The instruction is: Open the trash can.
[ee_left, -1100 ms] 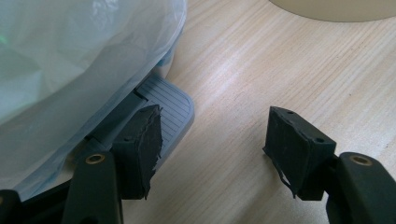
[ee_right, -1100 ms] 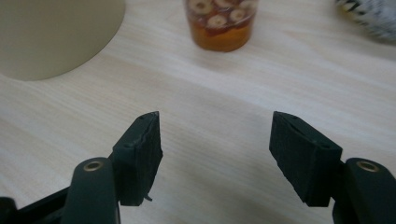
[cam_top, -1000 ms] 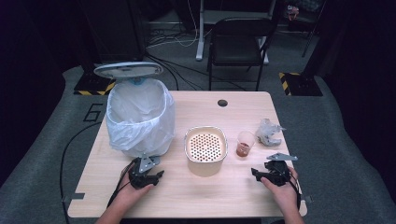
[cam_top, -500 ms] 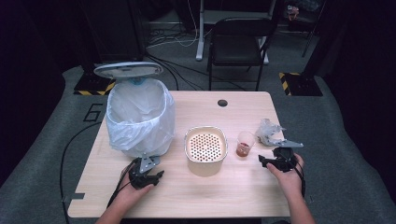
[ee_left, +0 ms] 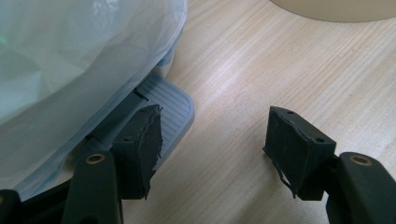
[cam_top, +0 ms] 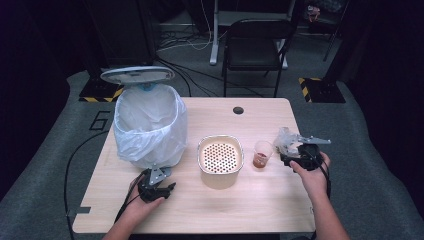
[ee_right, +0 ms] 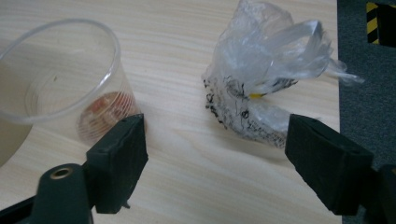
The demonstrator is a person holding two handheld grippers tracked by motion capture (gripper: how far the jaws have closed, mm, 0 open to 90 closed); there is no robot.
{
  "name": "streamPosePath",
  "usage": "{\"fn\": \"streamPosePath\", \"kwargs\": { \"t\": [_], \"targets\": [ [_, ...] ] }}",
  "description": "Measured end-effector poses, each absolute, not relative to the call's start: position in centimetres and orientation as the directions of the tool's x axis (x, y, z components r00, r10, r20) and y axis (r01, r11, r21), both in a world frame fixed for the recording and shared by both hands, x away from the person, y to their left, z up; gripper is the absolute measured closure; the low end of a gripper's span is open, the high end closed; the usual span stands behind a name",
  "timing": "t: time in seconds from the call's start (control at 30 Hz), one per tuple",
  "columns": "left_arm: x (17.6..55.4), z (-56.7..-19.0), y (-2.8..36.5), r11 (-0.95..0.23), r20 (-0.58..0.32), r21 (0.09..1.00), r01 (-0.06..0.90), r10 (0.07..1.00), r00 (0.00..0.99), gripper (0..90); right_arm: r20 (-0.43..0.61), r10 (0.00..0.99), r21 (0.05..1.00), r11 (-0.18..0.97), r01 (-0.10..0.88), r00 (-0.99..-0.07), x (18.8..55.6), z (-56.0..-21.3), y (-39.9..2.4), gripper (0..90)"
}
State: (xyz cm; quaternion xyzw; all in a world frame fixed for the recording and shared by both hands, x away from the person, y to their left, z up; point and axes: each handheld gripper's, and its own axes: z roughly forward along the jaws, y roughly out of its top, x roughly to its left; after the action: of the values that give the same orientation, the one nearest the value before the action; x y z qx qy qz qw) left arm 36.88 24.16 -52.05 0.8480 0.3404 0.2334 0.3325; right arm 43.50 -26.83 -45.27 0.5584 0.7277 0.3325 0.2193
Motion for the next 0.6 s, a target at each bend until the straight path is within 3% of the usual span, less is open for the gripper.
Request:
{"fn": "streamPosePath", "kwargs": {
  "t": [0.3, 0.6],
  "targets": [
    [36.9, -52.0, 24.2, -0.550, 0.162, 0.718, 0.428, 0.729, 0.665, 36.4, 0.040, 0.970, 0.736, 0.134, 0.663, -0.241, 45.8, -44.2, -27.1, 12.1],
    [36.9, -52.0, 24.3, -0.540, 0.153, 0.724, 0.429, 0.733, 0.663, 36.4, 0.010, 0.975, 0.731, 0.144, 0.667, -0.221, 48.0, -44.2, -26.8, 11.9]
  ]
}}
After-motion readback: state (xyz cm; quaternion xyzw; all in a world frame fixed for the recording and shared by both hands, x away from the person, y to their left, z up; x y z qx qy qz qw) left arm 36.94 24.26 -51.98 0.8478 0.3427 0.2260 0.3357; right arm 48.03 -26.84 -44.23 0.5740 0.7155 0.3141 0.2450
